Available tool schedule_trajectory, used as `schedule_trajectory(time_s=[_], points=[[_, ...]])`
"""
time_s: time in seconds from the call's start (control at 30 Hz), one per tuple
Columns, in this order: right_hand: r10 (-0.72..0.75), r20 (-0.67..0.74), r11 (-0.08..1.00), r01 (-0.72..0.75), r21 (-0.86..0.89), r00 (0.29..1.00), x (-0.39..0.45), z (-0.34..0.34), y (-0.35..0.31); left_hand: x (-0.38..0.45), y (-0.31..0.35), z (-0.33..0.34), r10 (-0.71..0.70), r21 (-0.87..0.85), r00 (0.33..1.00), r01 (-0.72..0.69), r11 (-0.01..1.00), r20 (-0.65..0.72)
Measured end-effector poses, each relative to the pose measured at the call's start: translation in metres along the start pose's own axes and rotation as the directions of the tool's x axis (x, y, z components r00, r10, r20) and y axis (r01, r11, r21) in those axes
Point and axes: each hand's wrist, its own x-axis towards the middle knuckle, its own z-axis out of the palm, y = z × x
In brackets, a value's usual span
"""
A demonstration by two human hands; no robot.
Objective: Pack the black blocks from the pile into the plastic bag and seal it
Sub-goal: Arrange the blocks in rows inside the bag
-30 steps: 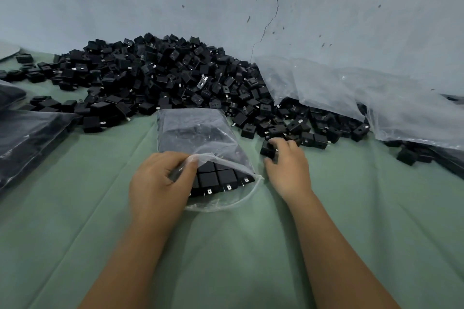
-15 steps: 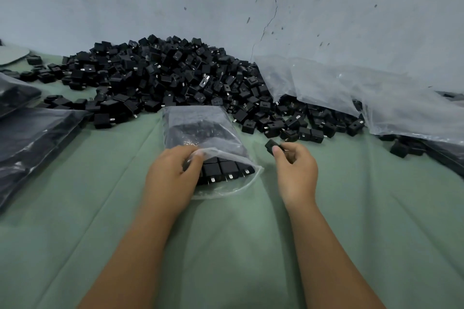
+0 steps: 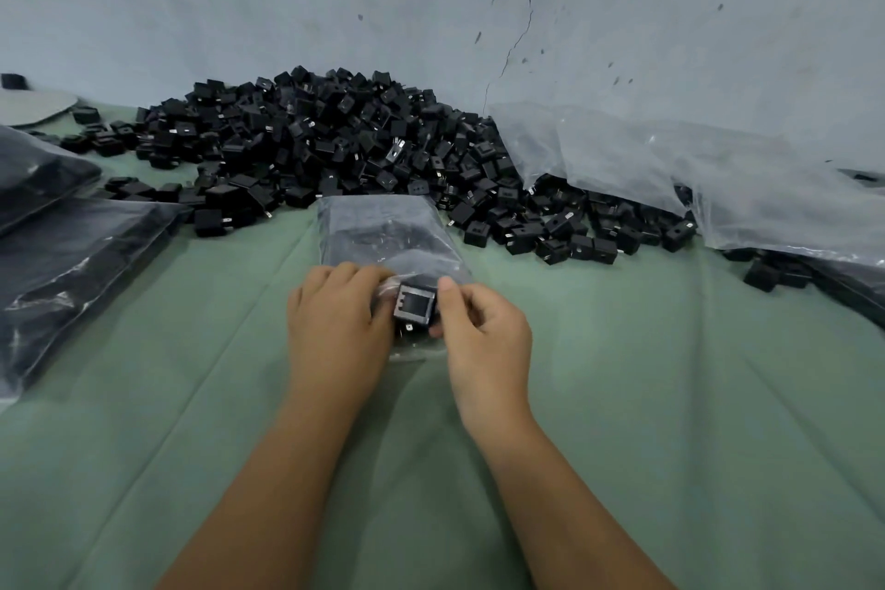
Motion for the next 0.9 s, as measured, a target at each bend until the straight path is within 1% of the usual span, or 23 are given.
schedule_trajectory(time_s=[0.13, 0.23, 0.3, 0.37, 0.47, 0.57, 0.6, 0.67, 0.77, 0.83, 0.9], points=[[0.133, 0.045, 0.987, -0.136, 0.089, 0.99, -0.002, 0.003, 0.0, 0.004, -0.003, 0.0, -0.064, -0.095, 0.998, 0.066, 0.993, 0.02], [0.22, 0.026, 0.975, -0.22, 0.026, 0.975, 0.001, 0.001, 0.004, 0.005, -0.002, 0.0, -0.098, -0.145, 0.995, 0.1, 0.984, 0.023], [0.249, 0.023, 0.968, -0.248, -0.036, 0.968, 0.003, 0.0, 0.006, 0.005, -0.001, 0.0, -0.11, -0.171, 0.994, 0.112, 0.979, 0.02], [0.245, 0.037, 0.965, -0.241, -0.102, 0.969, 0.003, 0.0, 0.007, 0.005, -0.001, -0.002, -0.099, -0.196, 0.995, 0.102, 0.975, 0.023], [0.207, 0.069, 0.96, -0.189, -0.208, 0.976, 0.003, 0.0, 0.008, 0.006, 0.0, -0.005, -0.096, -0.219, 0.995, 0.094, 0.971, 0.004], [0.204, 0.08, 0.951, -0.178, -0.251, 0.976, 0.004, -0.001, 0.009, 0.005, 0.003, -0.009, -0.06, -0.222, 0.998, 0.057, 0.973, -0.006], [0.212, 0.078, 0.95, -0.186, -0.251, 0.974, 0.005, -0.001, 0.009, 0.005, 0.003, -0.009, -0.026, -0.224, 0.999, 0.03, 0.974, 0.018], [0.217, 0.073, 0.946, -0.191, -0.261, 0.974, 0.006, -0.001, 0.009, 0.005, 0.002, -0.012, 0.056, -0.224, 0.992, -0.029, 0.974, 0.116], [0.205, 0.06, 0.937, -0.178, -0.302, 0.977, 0.006, 0.0, 0.009, 0.007, -0.004, -0.018, 0.135, -0.233, 0.957, -0.074, 0.97, 0.258], [0.192, 0.046, 0.93, -0.167, -0.327, 0.98, 0.006, 0.0, 0.009, 0.008, -0.008, -0.018, 0.152, -0.22, 0.947, -0.09, 0.971, 0.283], [0.211, 0.037, 0.938, -0.192, -0.29, 0.977, 0.006, 0.0, 0.007, 0.009, -0.008, -0.017, 0.144, -0.207, 0.956, -0.091, 0.974, 0.255]])
